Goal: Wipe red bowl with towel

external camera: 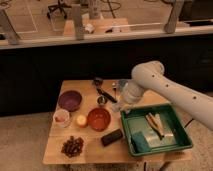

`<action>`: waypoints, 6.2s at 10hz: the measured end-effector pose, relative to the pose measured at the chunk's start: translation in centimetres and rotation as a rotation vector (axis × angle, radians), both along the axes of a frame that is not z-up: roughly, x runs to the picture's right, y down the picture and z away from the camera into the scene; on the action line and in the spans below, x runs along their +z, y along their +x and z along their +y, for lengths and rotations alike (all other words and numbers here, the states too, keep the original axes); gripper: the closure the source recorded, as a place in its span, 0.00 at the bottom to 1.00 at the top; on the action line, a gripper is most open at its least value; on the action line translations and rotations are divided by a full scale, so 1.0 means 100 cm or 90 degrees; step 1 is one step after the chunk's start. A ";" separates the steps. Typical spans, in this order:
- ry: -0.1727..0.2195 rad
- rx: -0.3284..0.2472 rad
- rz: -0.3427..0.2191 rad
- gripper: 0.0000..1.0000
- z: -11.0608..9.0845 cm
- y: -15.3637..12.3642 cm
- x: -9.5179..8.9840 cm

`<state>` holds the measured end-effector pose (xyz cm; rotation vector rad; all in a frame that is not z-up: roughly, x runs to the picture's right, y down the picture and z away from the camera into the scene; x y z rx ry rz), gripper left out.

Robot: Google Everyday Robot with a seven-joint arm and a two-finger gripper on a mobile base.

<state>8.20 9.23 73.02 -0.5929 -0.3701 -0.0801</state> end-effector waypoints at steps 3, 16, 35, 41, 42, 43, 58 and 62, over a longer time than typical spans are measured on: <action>-0.005 -0.015 -0.020 1.00 0.006 -0.018 0.006; -0.040 0.039 -0.067 1.00 0.000 0.002 0.004; -0.033 0.050 -0.075 1.00 0.000 0.000 0.003; -0.034 0.050 -0.076 1.00 0.000 0.000 0.003; -0.034 0.050 -0.076 1.00 0.000 0.000 0.003; -0.034 0.050 -0.076 1.00 0.000 0.000 0.003; -0.014 0.004 -0.117 1.00 0.005 -0.039 0.007; -0.015 0.003 -0.114 1.00 0.008 -0.043 0.014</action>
